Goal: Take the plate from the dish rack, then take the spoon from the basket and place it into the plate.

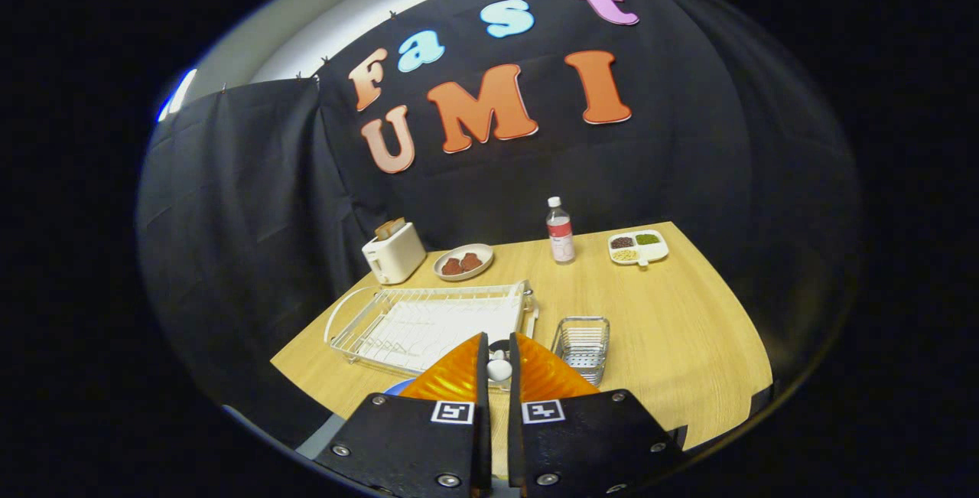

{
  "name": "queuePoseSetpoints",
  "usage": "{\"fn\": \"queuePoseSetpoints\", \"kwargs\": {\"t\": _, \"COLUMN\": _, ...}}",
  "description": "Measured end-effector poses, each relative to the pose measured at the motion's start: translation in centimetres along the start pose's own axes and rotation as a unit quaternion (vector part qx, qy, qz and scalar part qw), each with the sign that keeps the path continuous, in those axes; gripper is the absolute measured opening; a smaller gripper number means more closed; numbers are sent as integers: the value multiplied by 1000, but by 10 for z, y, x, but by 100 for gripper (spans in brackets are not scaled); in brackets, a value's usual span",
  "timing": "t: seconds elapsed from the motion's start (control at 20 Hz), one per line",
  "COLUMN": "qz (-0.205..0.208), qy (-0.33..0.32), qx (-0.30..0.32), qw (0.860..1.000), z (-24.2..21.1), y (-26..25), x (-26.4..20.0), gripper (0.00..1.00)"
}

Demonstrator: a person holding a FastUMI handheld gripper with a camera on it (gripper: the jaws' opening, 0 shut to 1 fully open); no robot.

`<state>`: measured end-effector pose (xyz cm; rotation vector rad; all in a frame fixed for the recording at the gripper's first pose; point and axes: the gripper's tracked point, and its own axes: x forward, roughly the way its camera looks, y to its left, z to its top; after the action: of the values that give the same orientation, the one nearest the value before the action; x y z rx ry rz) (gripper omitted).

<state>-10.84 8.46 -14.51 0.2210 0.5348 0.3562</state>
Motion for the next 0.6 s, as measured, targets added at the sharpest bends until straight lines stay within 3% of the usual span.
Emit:
{"fn": "queuePoseSetpoints", "kwargs": {"t": 0.3, "qz": 75, "qy": 34, "qx": -31, "qw": 996, "z": -36, "y": 51, "x": 7, "gripper": 8}}
{"fn": "queuePoseSetpoints", "kwargs": {"t": 0.6, "qz": 104, "qy": 66, "qx": -78, "qw": 989, "z": -77, "y": 75, "x": 34, "gripper": 8}}
